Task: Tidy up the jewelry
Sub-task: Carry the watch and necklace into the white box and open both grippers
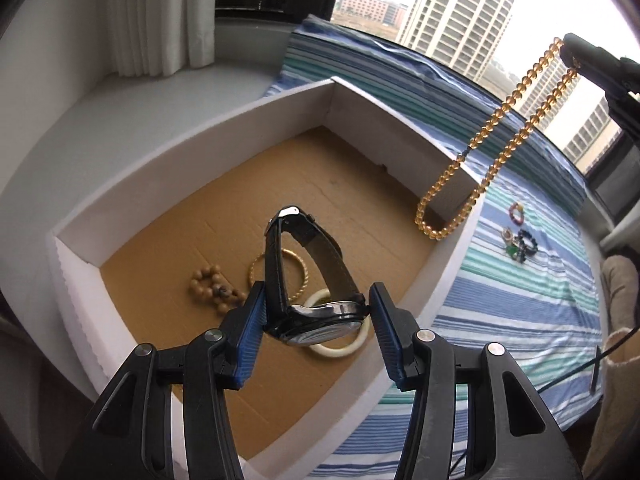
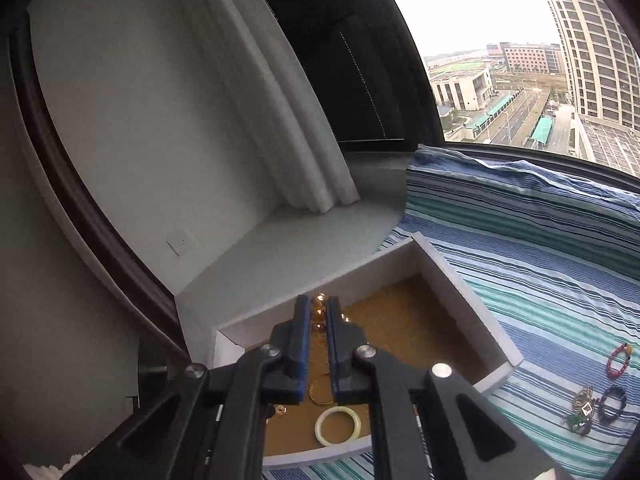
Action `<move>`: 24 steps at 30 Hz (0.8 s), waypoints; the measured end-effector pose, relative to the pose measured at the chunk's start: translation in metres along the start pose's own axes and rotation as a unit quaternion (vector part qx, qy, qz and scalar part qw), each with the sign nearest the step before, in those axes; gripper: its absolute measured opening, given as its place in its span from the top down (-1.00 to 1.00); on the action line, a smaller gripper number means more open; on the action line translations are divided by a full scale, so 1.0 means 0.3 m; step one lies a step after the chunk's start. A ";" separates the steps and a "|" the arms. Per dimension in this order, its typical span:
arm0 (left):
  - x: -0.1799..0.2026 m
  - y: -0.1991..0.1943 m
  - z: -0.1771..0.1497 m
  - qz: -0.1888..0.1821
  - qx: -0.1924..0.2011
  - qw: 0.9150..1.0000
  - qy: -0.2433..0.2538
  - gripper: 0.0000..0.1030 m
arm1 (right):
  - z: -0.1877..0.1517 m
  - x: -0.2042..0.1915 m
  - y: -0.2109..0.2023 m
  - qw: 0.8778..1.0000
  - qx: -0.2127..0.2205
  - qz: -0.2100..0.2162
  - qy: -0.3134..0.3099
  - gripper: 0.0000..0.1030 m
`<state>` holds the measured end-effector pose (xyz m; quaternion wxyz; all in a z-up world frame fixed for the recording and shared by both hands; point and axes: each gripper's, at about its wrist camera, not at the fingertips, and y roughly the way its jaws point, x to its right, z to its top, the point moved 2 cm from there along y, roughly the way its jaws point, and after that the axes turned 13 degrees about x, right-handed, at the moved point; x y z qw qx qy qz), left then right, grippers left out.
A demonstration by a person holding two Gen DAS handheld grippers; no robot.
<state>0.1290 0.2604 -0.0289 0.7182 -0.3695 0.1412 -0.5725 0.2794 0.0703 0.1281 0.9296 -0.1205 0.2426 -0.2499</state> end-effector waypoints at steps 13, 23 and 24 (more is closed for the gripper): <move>-0.076 0.100 -0.143 0.074 -0.039 0.996 0.007 -0.38 | -0.245 0.160 0.284 0.991 -0.112 -0.066 0.016 0.35; 0.124 -0.090 -0.121 0.063 0.053 0.995 0.049 -0.79 | -0.217 0.068 0.008 0.990 -0.049 -0.112 -0.065 -0.31; 0.160 -0.093 -0.126 0.059 0.059 0.995 0.055 -0.82 | -0.239 0.067 -0.029 0.989 -0.048 -0.122 -0.074 -0.34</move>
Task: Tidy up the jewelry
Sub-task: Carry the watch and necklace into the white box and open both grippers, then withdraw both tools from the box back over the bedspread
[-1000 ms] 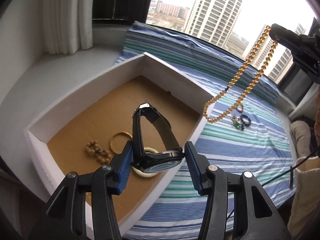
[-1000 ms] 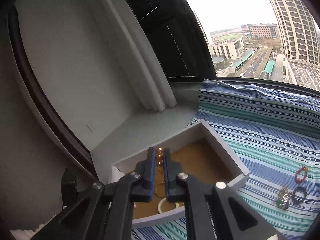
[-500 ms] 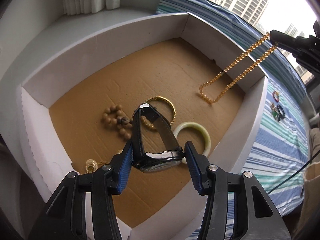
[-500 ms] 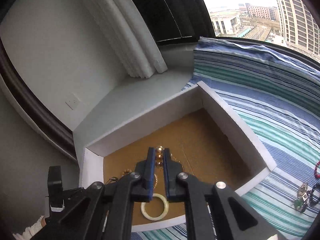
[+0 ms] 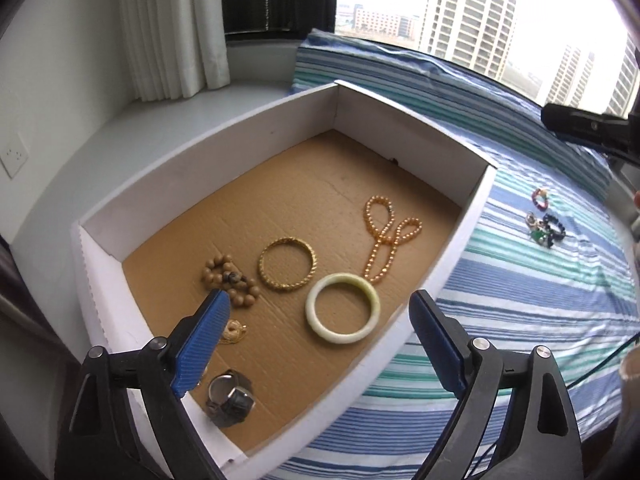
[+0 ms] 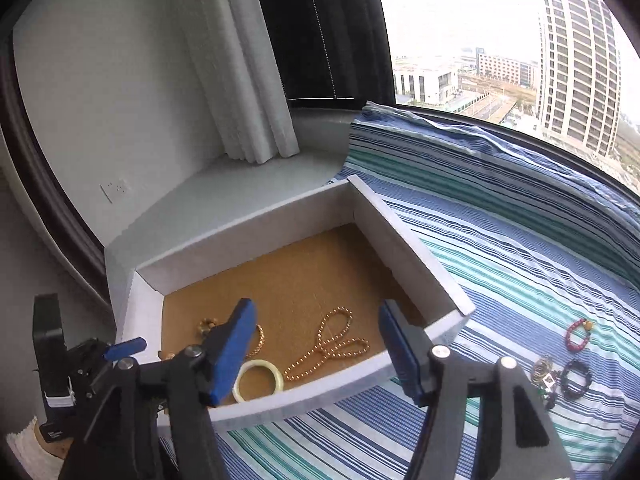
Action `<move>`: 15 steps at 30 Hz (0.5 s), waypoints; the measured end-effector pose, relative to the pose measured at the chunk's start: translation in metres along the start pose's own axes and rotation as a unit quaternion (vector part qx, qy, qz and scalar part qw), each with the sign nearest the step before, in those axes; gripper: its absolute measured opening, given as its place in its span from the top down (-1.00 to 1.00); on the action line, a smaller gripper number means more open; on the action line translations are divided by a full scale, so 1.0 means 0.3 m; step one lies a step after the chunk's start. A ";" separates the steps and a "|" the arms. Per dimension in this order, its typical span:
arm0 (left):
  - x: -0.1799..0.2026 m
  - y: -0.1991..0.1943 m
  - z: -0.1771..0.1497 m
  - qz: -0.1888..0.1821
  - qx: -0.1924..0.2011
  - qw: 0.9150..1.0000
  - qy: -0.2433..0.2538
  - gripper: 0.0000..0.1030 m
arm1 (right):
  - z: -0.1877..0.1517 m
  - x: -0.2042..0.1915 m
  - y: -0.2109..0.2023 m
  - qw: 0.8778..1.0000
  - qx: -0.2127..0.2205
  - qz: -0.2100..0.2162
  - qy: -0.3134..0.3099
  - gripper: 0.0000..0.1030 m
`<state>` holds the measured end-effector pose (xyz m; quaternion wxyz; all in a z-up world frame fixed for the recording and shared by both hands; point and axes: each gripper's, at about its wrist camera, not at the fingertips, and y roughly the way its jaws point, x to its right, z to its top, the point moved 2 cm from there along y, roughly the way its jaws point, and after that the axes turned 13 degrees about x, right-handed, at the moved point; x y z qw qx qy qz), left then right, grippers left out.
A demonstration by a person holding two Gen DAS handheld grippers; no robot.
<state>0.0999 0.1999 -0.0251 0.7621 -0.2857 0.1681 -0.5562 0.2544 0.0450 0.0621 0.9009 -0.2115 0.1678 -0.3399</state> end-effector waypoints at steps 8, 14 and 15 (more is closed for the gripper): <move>0.224 -0.027 -0.069 -0.050 0.006 0.998 0.034 -0.83 | -0.319 0.091 -0.242 0.991 0.002 -0.127 -0.043 -0.40; 0.337 -0.022 -0.120 -0.067 -0.003 0.996 0.056 -0.83 | -0.500 0.171 -0.385 0.980 0.007 -0.196 -0.016 -0.40; 0.354 -0.026 -0.127 -0.069 -0.002 0.996 0.059 -0.83 | -0.520 0.184 -0.407 0.979 0.008 -0.205 -0.012 -0.40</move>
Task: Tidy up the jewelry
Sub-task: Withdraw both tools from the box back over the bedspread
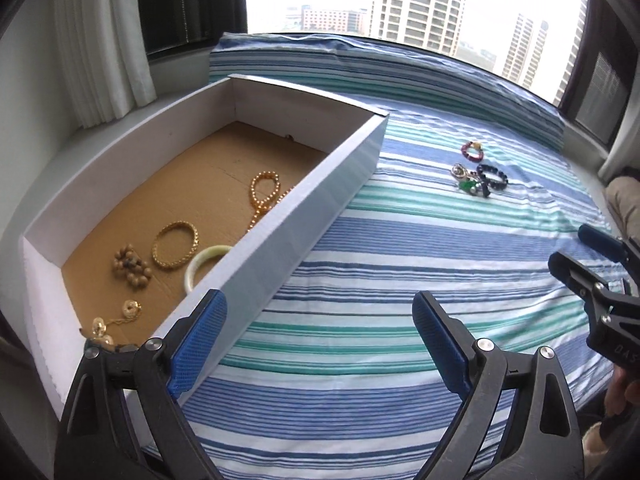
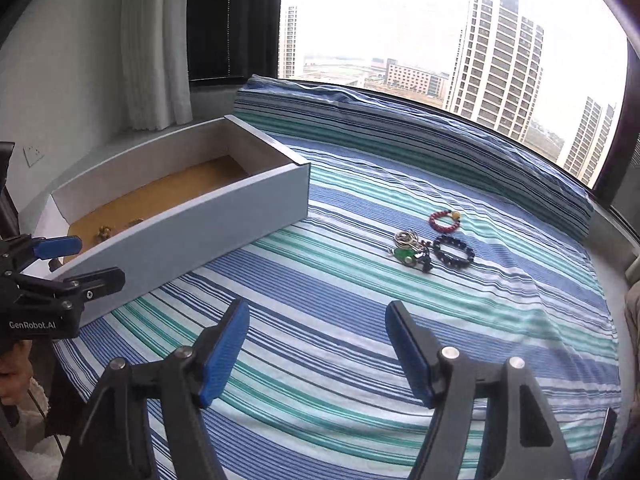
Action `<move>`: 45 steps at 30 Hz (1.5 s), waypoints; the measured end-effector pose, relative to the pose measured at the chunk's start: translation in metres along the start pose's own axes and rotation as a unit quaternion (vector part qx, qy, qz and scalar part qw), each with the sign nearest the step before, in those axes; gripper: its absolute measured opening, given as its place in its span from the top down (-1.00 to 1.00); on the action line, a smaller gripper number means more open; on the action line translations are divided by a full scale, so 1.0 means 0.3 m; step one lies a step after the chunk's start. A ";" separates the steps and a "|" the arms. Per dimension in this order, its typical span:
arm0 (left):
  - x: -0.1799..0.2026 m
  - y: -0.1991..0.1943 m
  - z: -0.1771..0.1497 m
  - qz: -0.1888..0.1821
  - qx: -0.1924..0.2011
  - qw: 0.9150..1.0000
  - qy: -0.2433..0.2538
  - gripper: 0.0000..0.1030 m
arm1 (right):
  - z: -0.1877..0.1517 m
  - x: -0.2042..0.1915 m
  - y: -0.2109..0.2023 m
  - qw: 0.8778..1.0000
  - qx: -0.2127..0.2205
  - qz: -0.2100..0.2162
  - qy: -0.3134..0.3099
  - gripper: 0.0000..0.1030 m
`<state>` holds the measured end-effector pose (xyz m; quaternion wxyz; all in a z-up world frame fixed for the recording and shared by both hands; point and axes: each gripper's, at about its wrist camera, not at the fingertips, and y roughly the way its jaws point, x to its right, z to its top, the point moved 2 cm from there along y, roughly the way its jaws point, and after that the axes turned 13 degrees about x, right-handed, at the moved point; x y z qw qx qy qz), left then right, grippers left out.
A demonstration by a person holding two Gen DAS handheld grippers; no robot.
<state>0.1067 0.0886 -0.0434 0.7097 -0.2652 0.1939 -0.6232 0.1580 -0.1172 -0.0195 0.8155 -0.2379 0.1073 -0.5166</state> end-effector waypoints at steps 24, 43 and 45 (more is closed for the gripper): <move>0.199 -0.098 -0.273 -0.077 -0.031 0.996 0.034 -0.83 | -0.449 0.015 -0.228 0.995 -0.041 -0.079 0.054 -0.40; 0.374 0.057 -0.295 -0.097 -0.094 0.989 0.066 -0.83 | -0.572 0.204 -0.192 0.986 -0.041 -0.058 0.150 -0.40; 0.387 0.077 -0.288 -0.099 -0.097 0.988 0.070 -0.83 | -0.576 0.225 -0.180 0.985 -0.043 -0.060 0.155 -0.40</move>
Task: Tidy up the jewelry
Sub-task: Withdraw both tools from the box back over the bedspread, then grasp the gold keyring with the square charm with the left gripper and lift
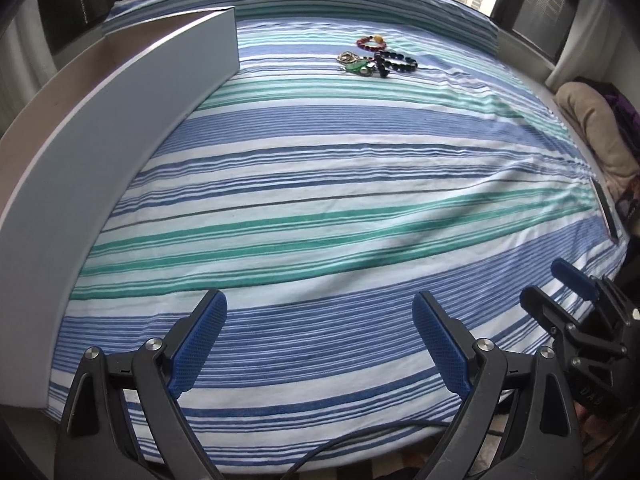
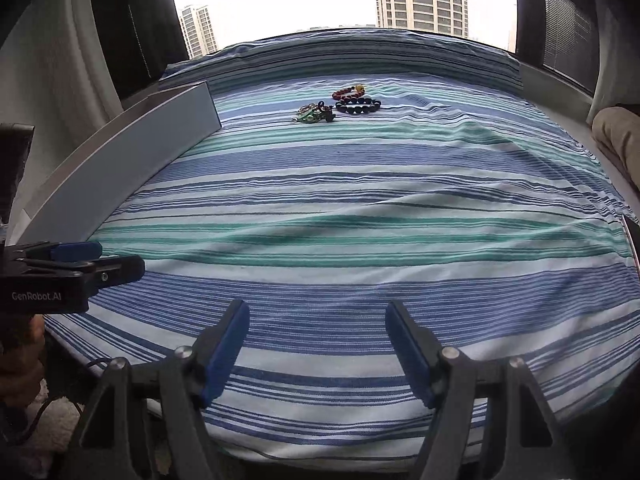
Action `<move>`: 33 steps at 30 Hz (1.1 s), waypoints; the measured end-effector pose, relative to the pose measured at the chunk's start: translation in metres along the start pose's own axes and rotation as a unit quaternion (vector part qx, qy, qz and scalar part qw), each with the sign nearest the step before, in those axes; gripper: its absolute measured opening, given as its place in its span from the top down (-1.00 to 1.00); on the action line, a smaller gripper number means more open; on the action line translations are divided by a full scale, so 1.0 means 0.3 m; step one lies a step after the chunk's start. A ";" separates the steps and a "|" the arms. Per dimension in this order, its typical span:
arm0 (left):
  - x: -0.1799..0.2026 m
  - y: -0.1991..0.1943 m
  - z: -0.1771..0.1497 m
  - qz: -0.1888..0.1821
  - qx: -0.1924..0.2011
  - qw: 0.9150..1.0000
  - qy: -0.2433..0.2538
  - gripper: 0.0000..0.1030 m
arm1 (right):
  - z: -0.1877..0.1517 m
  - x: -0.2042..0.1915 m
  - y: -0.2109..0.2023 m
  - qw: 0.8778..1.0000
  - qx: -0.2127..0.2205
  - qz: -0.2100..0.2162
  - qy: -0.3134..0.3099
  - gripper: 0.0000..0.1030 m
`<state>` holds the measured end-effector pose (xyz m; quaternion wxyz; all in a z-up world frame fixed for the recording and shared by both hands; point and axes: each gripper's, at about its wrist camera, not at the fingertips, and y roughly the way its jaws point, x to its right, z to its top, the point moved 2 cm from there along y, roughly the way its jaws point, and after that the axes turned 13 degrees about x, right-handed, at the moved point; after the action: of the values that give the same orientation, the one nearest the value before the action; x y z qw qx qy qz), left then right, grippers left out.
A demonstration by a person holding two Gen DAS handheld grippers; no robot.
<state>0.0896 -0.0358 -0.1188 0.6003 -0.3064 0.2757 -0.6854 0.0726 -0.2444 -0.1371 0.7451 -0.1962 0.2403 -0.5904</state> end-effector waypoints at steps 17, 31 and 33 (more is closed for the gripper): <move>-0.048 0.166 0.190 -0.016 -0.009 1.000 -0.011 -0.83 | 0.057 0.067 0.105 1.000 -0.009 0.005 0.022 -0.40; -0.110 0.400 0.600 -0.088 -0.015 0.993 -0.082 -0.83 | 0.074 0.077 0.170 0.999 -0.021 0.015 0.028 -0.40; -0.085 0.472 0.670 -0.095 -0.020 0.992 -0.081 -0.79 | 0.073 0.078 0.178 0.999 -0.023 0.018 0.030 -0.40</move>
<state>0.3356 -0.0305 -0.0939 0.5464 -0.3977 0.2094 -0.7067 0.1320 -0.2548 -0.1532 0.7432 -0.1913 0.2798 -0.5769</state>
